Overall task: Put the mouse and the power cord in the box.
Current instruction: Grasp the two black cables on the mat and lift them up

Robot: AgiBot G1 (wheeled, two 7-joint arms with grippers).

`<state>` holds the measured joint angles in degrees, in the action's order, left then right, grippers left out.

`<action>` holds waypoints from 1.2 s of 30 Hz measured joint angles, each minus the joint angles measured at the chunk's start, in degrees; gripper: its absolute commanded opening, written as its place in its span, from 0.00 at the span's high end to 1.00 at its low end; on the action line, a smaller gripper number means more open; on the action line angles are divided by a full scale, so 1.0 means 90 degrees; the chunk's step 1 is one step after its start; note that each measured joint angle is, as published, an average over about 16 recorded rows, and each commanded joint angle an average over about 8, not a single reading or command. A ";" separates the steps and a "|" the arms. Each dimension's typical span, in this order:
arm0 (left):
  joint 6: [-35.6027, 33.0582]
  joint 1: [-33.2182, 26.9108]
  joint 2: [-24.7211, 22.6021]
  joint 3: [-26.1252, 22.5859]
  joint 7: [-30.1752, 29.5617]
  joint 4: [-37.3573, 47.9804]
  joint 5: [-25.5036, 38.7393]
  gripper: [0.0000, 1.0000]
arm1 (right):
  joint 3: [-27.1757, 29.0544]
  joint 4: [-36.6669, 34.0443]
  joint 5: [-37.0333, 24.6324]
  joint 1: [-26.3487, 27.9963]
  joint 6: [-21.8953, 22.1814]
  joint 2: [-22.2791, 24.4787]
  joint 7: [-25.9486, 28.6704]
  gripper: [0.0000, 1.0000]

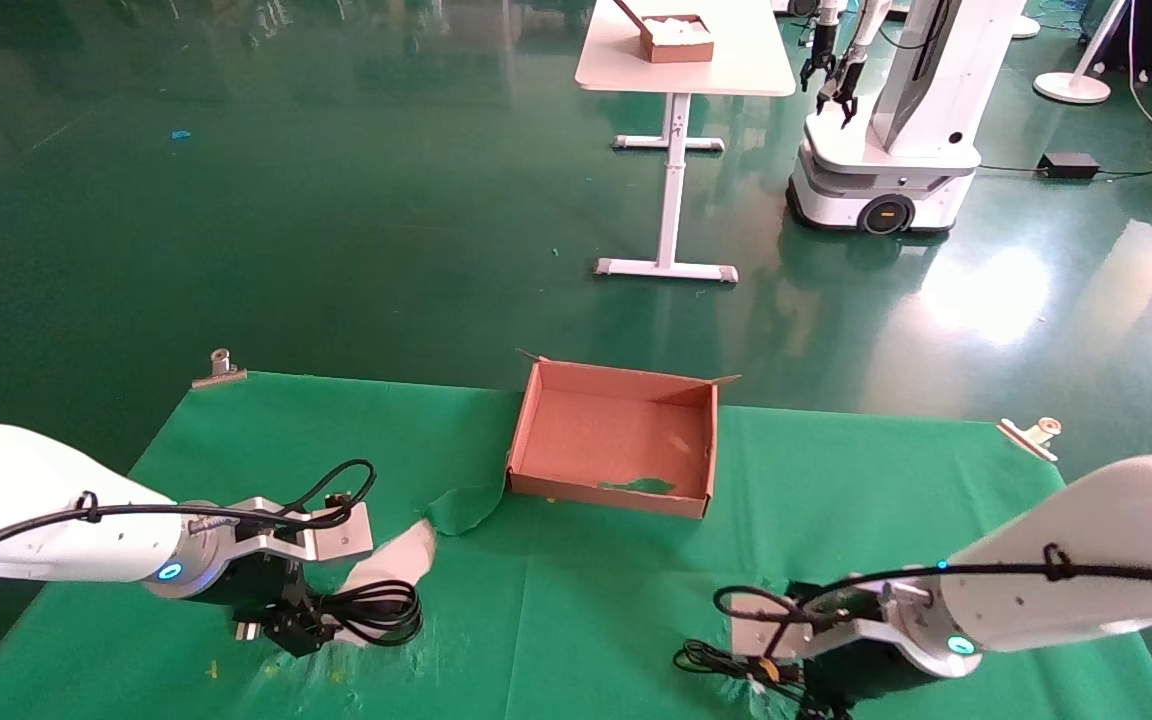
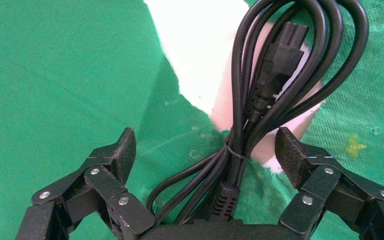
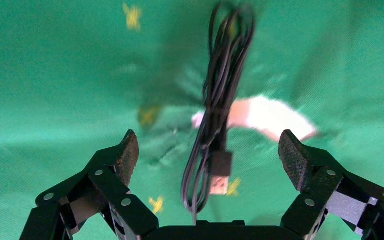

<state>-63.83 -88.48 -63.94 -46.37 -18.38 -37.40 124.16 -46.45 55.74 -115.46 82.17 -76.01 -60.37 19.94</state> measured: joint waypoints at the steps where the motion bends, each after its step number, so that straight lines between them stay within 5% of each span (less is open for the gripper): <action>1: 0.0001 -0.0001 -0.0001 0.0000 0.0002 0.0005 -0.0001 0.47 | -0.0008 -0.0060 -0.0031 -0.0006 0.0043 -0.0025 0.0004 0.37; 5: 0.0005 -0.0004 -0.0005 0.0001 0.0009 0.0018 -0.0003 0.96 | -0.0029 -0.0213 -0.0107 -0.0028 0.0154 -0.0088 0.0013 0.87; 7: 0.0006 -0.0005 -0.0006 0.0001 0.0010 0.0022 -0.0003 1.00 | -0.0034 -0.0247 -0.0130 -0.0034 0.0184 -0.0103 0.0024 1.00; 36: 0.0006 -0.0005 -0.0002 0.0002 0.0008 0.0007 -0.0019 1.00 | -0.0025 -0.0157 -0.0077 -0.0028 0.0103 -0.0056 -0.0017 1.00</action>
<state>-63.77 -88.52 -63.96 -46.35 -18.30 -37.33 123.98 -46.68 54.33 -116.15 81.92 -75.09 -60.87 19.79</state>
